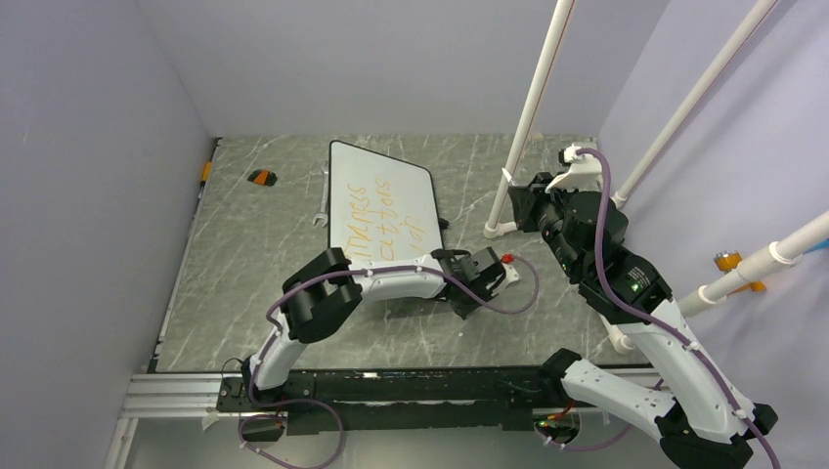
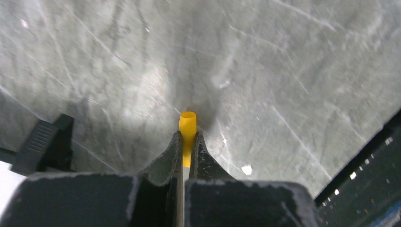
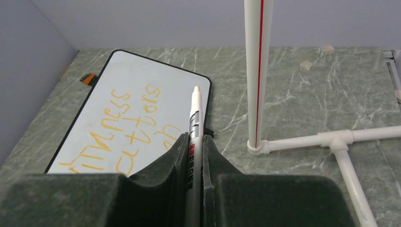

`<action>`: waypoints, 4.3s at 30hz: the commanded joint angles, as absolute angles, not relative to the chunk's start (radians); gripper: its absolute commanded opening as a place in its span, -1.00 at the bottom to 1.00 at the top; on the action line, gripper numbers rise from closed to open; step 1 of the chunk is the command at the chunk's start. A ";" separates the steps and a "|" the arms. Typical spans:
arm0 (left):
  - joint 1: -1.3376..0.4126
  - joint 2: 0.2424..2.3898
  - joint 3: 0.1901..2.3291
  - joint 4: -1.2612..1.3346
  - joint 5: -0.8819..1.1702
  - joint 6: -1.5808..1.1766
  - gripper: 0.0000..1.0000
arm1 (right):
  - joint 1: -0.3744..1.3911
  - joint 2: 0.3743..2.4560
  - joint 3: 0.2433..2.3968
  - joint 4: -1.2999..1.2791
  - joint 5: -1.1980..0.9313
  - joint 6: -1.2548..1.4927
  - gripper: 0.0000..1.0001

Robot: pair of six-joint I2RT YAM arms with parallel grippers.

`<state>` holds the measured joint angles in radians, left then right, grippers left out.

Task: Write a sentence on the whiteboard
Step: Pick up the pen cap from the center of the board, then insert the whiteboard marker without the cap into the pen cap.

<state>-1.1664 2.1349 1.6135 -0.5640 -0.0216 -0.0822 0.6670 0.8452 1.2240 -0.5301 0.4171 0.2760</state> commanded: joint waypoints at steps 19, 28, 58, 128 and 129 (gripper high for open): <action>-1.208 1.586 1.393 -0.480 0.003 0.228 -1.00 | 0.664 0.814 1.306 -0.528 0.367 0.264 -1.00; -1.205 1.335 1.260 -0.448 -0.161 0.390 -1.00 | 0.665 0.820 1.307 -0.524 0.255 0.283 -1.00; -0.772 0.867 0.840 -0.101 0.264 0.570 -1.00 | 0.665 0.911 1.235 -0.487 -0.331 0.209 -1.00; -0.744 0.850 0.813 -0.119 0.480 0.545 -1.00 | 0.714 1.040 1.132 -0.395 -0.539 0.218 -1.00; -0.744 0.851 0.813 -0.119 0.480 0.543 -1.00 | 0.716 1.040 1.128 -0.394 -0.538 0.219 -1.00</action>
<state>-0.7475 0.8490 0.7929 -0.1398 0.4484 0.5564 0.7055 1.0382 1.1358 -0.4530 -0.5301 0.2123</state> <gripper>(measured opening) 0.028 0.141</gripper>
